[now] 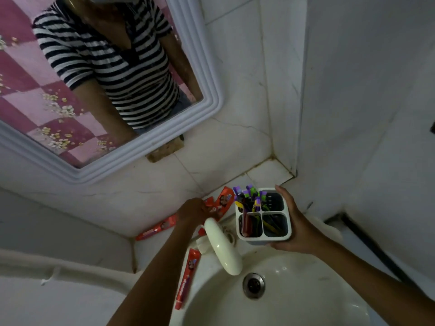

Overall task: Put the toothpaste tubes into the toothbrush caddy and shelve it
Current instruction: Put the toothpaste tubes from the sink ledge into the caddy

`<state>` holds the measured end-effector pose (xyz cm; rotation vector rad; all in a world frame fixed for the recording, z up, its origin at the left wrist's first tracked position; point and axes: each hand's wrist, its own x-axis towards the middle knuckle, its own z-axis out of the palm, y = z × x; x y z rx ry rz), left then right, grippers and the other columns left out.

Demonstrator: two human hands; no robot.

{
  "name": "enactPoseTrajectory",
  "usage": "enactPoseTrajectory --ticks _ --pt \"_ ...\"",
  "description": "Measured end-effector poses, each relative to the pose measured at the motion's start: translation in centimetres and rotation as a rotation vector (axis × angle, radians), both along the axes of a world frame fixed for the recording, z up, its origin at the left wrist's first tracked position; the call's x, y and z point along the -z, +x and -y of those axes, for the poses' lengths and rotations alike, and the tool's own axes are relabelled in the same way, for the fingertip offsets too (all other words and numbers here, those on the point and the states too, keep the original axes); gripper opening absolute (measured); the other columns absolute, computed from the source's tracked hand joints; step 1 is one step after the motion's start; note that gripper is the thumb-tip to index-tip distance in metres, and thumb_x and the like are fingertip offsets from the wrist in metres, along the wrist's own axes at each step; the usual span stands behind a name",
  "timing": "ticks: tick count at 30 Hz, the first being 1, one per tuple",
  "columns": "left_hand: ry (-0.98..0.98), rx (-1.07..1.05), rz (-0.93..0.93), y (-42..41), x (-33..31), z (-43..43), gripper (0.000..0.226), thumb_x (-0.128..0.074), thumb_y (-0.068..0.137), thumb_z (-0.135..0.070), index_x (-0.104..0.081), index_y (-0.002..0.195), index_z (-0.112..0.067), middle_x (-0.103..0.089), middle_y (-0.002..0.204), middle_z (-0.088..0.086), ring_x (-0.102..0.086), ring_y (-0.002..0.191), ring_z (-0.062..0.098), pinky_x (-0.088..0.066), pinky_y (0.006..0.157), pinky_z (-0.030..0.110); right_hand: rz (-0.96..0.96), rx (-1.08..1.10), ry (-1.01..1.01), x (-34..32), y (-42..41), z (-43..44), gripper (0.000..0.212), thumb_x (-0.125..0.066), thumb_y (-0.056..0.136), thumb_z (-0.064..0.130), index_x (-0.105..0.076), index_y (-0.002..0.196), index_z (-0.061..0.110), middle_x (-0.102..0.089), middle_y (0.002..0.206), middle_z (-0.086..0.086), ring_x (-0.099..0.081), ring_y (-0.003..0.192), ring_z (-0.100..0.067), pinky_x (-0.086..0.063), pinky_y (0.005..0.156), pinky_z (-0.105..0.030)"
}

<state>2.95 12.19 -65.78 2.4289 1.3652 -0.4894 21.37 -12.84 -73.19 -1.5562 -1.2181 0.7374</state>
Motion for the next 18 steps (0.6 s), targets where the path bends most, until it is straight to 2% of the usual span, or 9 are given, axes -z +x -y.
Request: enactPoseTrajectory --ticks 2,4,7,10,14,16,18 --pt "0.015 0.034 0.006 0.6 0.7 0.0 0.061 -0.067 0.068 -0.068 -0.069 0.097 -0.015 -0.068 0.096 0.002 -0.065 0.09 0.019 -0.05 0.07 0.029 -0.006 0.006 -0.005 -0.2 -0.1 0.0 0.143 -0.097 0.062 0.003 0.0 0.158 0.046 -0.035 0.159 0.006 -0.044 0.145 -0.014 -0.049 0.112 -0.043" --pt "0.014 0.052 0.048 1.2 0.9 0.0 0.053 -0.072 0.066 -0.063 -0.067 0.089 -0.016 -0.068 0.089 0.003 -0.066 0.086 0.021 -0.046 0.065 0.028 -0.011 0.005 -0.01 -0.2 -0.1 0.0 0.143 -0.097 0.063 0.004 0.001 0.159 0.044 -0.035 0.16 0.007 -0.044 0.146 -0.014 -0.049 0.113 -0.043" --pt "-0.004 0.049 0.131 1.6 -0.1 -0.3 0.036 -0.079 0.069 -0.039 -0.07 0.093 -0.013 -0.066 0.093 0.006 -0.065 0.096 0.026 -0.041 0.071 0.027 -0.019 -0.003 -0.011 -0.2 -0.1 0.0 0.144 -0.097 0.062 0.004 0.003 0.161 0.035 -0.036 0.158 0.012 -0.044 0.145 -0.015 -0.049 0.112 -0.047" --pt "-0.022 0.101 0.226 1.0 -2.0 -0.7 0.027 -0.075 0.078 -0.023 -0.07 0.099 -0.007 -0.062 0.093 0.008 -0.062 0.102 0.031 -0.037 0.068 0.027 -0.016 0.0 -0.001 -0.2 -0.2 0.0 0.144 -0.097 0.062 0.003 0.002 0.161 0.035 -0.035 0.158 0.013 -0.044 0.145 -0.015 -0.049 0.113 -0.046" --pt "-0.011 0.116 0.293 -0.2 -6.0 0.3 0.021 -0.06 0.089 -0.032 -0.068 0.103 -0.018 -0.074 0.099 0.007 -0.07 0.084 0.023 -0.057 0.078 0.036 -0.036 -0.006 -0.001 -0.4 -0.3 0.0 0.144 -0.097 0.061 0.001 0.0 0.157 0.048 -0.033 0.158 0.011 -0.044 0.144 -0.012 -0.051 0.11 -0.041" --pt "0.069 0.097 0.366 -0.5 -8.4 1.2 0.025 -0.054 0.092 -0.038 -0.068 0.101 -0.019 -0.075 0.096 0.009 -0.07 0.082 0.023 -0.058 0.08 0.041 -0.053 -0.008 0.008 -0.5 -0.3 0.0 0.144 -0.096 0.061 -0.003 -0.002 0.154 0.055 -0.031 0.159 0.007 -0.044 0.144 -0.011 -0.052 0.108 -0.036" --pt "0.173 0.175 0.539 -0.3 -11.0 2.3 0.027 -0.053 0.095 -0.037 -0.068 0.098 -0.014 -0.075 0.089 0.009 -0.07 0.077 0.02 -0.059 0.075 0.04 -0.058 -0.007 0.007 -0.6 -0.5 0.0 0.145 -0.096 0.06 -0.004 -0.003 0.152 0.059 -0.031 0.16 0.005 -0.045 0.143 -0.011 -0.053 0.107 -0.034"
